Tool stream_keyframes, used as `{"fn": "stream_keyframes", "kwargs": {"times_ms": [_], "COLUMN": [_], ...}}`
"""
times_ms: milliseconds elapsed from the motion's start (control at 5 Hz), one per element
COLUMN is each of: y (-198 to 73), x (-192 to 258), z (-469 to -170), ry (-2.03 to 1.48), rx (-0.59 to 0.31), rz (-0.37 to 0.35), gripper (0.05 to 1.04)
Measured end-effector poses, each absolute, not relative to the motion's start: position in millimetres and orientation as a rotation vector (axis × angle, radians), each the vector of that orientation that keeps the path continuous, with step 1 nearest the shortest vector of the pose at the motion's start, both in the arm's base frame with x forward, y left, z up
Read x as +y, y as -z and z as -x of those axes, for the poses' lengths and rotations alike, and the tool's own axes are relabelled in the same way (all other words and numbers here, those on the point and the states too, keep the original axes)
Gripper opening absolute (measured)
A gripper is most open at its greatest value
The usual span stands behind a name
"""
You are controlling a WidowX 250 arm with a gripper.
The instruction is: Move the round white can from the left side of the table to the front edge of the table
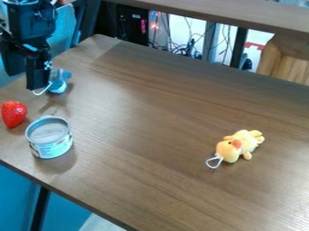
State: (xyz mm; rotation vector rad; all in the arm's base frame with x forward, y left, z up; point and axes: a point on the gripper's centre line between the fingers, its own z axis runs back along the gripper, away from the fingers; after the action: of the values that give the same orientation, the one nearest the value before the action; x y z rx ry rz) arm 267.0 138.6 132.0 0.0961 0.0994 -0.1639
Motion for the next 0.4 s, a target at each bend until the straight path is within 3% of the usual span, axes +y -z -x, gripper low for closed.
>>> {"fn": "stream_keyframes", "kwargs": {"times_ms": [400], "y": [-113.8], "x": [140.4], "z": [-267.5], "ry": [0.146], "rx": [0.104], "rz": [-0.101], "gripper": [1.001]}}
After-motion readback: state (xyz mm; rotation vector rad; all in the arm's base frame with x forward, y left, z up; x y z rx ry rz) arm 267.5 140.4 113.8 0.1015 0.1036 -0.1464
